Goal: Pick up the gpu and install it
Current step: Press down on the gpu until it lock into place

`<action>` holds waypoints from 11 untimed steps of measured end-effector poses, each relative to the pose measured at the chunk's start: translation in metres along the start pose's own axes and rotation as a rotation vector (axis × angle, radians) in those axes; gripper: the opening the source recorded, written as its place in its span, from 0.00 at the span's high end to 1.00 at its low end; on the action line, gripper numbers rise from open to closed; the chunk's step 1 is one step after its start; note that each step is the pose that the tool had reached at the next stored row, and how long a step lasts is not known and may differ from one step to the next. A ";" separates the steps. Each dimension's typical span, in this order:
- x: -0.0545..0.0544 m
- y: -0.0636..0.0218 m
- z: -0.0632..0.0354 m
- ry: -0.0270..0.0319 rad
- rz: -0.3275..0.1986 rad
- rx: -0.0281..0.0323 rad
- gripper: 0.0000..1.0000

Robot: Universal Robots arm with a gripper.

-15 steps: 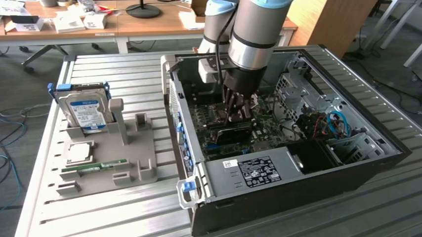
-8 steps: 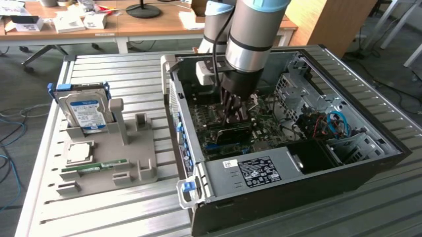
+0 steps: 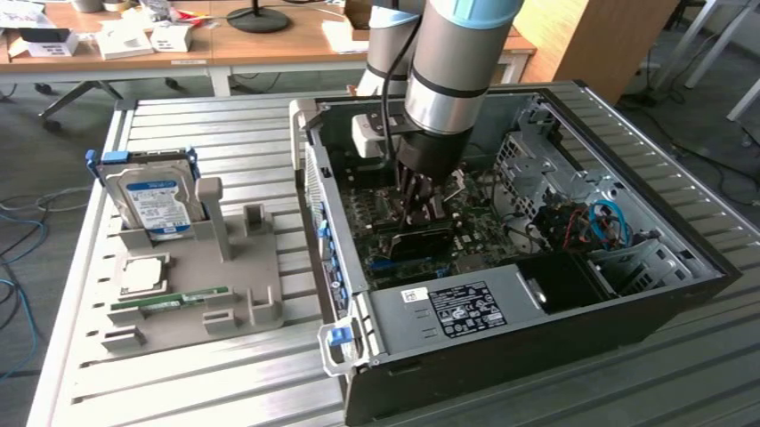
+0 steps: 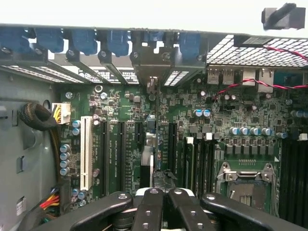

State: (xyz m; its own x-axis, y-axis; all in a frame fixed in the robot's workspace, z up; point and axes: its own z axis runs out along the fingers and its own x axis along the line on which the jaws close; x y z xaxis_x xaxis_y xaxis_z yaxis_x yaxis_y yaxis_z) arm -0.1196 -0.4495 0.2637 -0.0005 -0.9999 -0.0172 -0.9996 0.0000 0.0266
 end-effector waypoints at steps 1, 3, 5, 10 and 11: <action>0.000 0.0000 0.0000 0.0002 0.000 -0.0001 0.89; 0.000 0.0000 0.0000 0.0002 0.000 -0.0001 0.89; 0.000 0.0001 0.0005 0.0001 0.000 -0.0001 0.89; 0.000 0.0005 0.0014 0.0000 0.000 -0.0001 0.89; 0.000 0.0007 0.0015 -0.0001 0.000 0.0000 0.89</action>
State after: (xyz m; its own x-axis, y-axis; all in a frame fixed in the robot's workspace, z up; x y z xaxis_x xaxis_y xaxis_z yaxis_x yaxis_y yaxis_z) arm -0.1203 -0.4495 0.2623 -0.0005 -0.9999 -0.0173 -0.9996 0.0000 0.0266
